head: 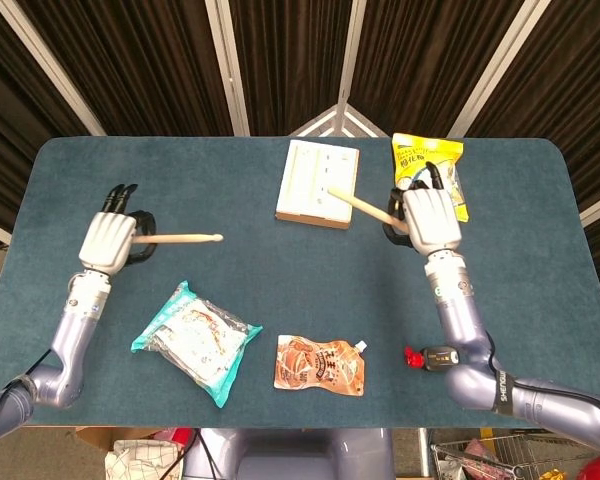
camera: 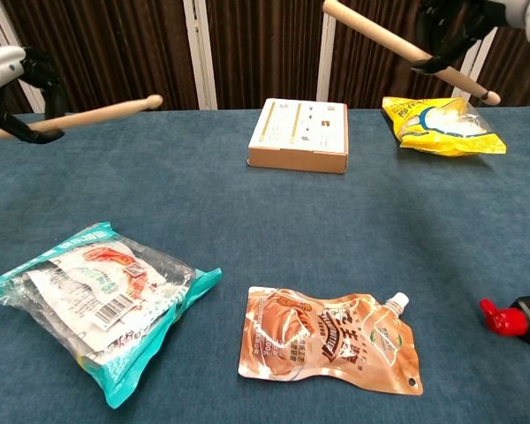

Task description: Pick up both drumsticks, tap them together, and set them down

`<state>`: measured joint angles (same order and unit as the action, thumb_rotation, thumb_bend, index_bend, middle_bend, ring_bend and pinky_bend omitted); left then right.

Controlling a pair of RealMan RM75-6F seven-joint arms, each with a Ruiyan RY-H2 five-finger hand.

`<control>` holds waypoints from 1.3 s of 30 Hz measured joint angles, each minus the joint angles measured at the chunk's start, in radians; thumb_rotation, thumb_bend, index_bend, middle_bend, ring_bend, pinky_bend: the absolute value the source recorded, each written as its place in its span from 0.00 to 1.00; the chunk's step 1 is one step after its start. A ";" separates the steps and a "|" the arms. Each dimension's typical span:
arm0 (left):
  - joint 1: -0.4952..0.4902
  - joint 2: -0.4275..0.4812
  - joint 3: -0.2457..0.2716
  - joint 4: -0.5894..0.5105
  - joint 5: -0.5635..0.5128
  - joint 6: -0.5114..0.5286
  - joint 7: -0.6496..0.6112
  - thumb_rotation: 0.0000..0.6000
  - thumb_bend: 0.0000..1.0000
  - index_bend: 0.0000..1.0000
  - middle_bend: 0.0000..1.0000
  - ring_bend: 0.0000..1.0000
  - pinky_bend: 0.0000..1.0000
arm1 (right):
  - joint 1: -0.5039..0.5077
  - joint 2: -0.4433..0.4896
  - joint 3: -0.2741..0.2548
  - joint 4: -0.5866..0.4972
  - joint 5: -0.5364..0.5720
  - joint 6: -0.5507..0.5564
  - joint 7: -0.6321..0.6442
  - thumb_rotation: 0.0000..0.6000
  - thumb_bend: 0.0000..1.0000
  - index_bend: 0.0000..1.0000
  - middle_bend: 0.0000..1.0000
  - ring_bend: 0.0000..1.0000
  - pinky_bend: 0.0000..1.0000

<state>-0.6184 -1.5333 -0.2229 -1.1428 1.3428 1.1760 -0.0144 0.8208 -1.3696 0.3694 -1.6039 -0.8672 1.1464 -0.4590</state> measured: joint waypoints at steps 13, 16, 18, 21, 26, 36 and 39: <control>-0.014 0.054 -0.026 -0.239 0.021 0.004 -0.109 1.00 0.43 0.62 0.57 0.07 0.00 | 0.128 -0.034 0.108 0.042 0.070 -0.069 -0.020 1.00 0.43 0.74 0.65 0.36 0.00; -0.018 0.056 -0.040 -0.263 0.010 0.003 -0.129 1.00 0.43 0.62 0.57 0.07 0.00 | 0.140 -0.031 0.130 0.043 0.076 -0.086 0.014 1.00 0.43 0.74 0.65 0.36 0.00; -0.023 0.058 -0.054 -0.281 -0.002 -0.002 -0.148 1.00 0.43 0.62 0.57 0.07 0.00 | 0.146 -0.026 0.138 0.042 0.074 -0.099 0.037 1.00 0.43 0.74 0.65 0.36 0.00; -0.033 0.059 -0.075 -0.307 -0.022 -0.012 -0.170 1.00 0.43 0.62 0.57 0.07 0.00 | 0.154 -0.020 0.148 0.036 0.065 -0.111 0.071 1.00 0.43 0.74 0.65 0.36 0.00; -0.051 0.062 -0.106 -0.356 -0.068 -0.036 -0.173 1.00 0.43 0.62 0.58 0.07 0.00 | 0.166 -0.012 0.149 0.017 0.038 -0.118 0.099 1.00 0.43 0.74 0.65 0.36 0.00; -0.089 0.065 -0.153 -0.475 -0.215 -0.063 -0.004 1.00 0.43 0.62 0.58 0.07 0.00 | 0.187 -0.021 0.089 0.030 -0.030 -0.074 0.012 1.00 0.44 0.75 0.65 0.36 0.00; -0.101 0.062 -0.160 -0.514 -0.256 -0.058 0.061 1.00 0.42 0.62 0.58 0.07 0.00 | 0.196 -0.031 0.068 0.040 -0.044 -0.054 -0.037 1.00 0.44 0.75 0.65 0.36 0.00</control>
<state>-0.7192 -1.4715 -0.3833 -1.6564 1.0868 1.1176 0.0467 1.0165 -1.4010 0.4370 -1.5636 -0.9107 1.0923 -0.4958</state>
